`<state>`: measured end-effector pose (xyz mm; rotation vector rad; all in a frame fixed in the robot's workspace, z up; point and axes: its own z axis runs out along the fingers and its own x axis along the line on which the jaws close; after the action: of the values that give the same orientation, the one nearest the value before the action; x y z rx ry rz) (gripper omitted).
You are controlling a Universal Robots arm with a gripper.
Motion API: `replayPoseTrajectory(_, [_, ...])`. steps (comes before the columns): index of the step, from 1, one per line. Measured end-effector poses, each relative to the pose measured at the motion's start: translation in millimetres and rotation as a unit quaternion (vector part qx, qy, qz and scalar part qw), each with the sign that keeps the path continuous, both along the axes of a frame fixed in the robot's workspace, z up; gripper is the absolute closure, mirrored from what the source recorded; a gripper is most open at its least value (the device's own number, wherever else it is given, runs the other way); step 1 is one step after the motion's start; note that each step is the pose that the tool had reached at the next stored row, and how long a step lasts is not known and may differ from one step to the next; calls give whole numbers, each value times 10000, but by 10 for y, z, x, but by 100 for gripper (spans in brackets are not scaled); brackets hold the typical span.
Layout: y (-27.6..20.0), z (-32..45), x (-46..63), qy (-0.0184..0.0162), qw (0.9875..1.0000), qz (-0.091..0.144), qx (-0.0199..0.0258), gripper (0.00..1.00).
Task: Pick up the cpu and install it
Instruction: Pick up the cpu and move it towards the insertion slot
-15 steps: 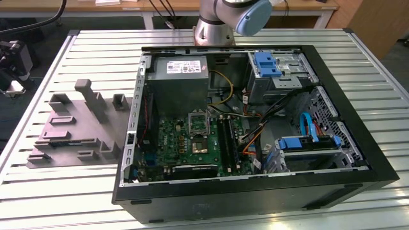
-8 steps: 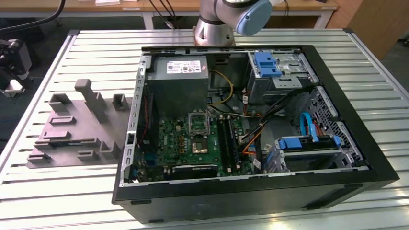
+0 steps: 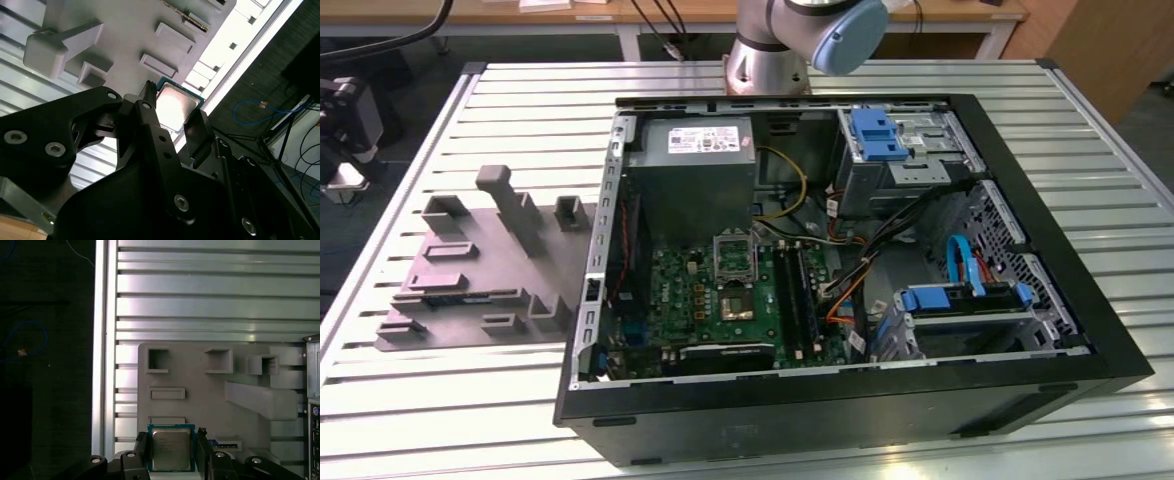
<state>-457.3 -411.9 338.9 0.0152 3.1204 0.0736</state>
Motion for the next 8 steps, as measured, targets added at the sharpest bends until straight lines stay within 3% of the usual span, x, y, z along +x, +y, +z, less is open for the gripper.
replayPoseTrajectory(8, [0,44,0,0,10000,0,0,53])
